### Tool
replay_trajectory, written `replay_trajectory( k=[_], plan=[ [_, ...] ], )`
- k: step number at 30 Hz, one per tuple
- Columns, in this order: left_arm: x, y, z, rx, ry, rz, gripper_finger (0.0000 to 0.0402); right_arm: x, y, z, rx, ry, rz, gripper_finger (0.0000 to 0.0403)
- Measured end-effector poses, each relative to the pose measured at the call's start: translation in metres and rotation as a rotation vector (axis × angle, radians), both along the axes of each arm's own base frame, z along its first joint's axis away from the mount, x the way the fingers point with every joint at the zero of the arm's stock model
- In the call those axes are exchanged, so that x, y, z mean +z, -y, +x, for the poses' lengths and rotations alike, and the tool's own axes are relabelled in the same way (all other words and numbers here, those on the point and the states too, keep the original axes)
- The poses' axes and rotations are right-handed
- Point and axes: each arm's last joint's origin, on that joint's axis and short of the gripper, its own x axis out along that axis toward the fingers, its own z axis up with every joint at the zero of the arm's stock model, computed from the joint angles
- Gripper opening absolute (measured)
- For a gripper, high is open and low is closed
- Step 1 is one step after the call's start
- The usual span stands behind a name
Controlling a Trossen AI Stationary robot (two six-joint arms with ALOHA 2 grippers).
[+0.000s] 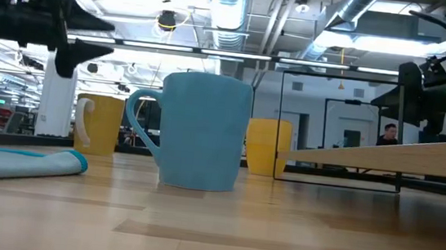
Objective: Stack small to large cups/mugs on shelf
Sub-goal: Put the white cup on the shelf
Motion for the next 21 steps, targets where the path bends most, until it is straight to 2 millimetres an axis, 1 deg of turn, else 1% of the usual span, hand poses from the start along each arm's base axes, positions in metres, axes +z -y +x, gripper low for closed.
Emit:
replay_trajectory(
  k=[6, 9, 11, 14, 16, 21],
  plan=[
    [0.029, 0.006, -0.007, 0.001, 0.043, 0.118, 0.0246, 0.000, 0.000, 0.000, 0.000, 0.000, 0.000, 0.0226],
    [0.044, 0.010, -0.009, -0.044, 0.064, 0.159, 0.0246, 0.000, 0.000, 0.000, -0.001, 0.000, 0.000, 0.0226],
    [0.051, 0.011, -0.009, -0.071, 0.044, 0.204, 0.0246, 0.000, 0.000, 0.000, 0.000, 0.000, 0.000, 0.0226],
    [0.060, 0.008, -0.004, -0.067, -0.014, 0.269, 0.0246, 0.000, 0.001, -0.001, -0.027, -0.002, -0.001, 0.0226],
    [0.064, 0.003, 0.001, -0.064, -0.070, 0.277, 0.0246, 0.000, 0.001, -0.001, -0.035, -0.002, -0.002, 0.0226],
    [0.069, -0.012, 0.019, -0.093, -0.284, 0.151, 0.0246, 0.000, 0.001, -0.001, -0.038, -0.003, 0.000, 0.0226]
  ],
)
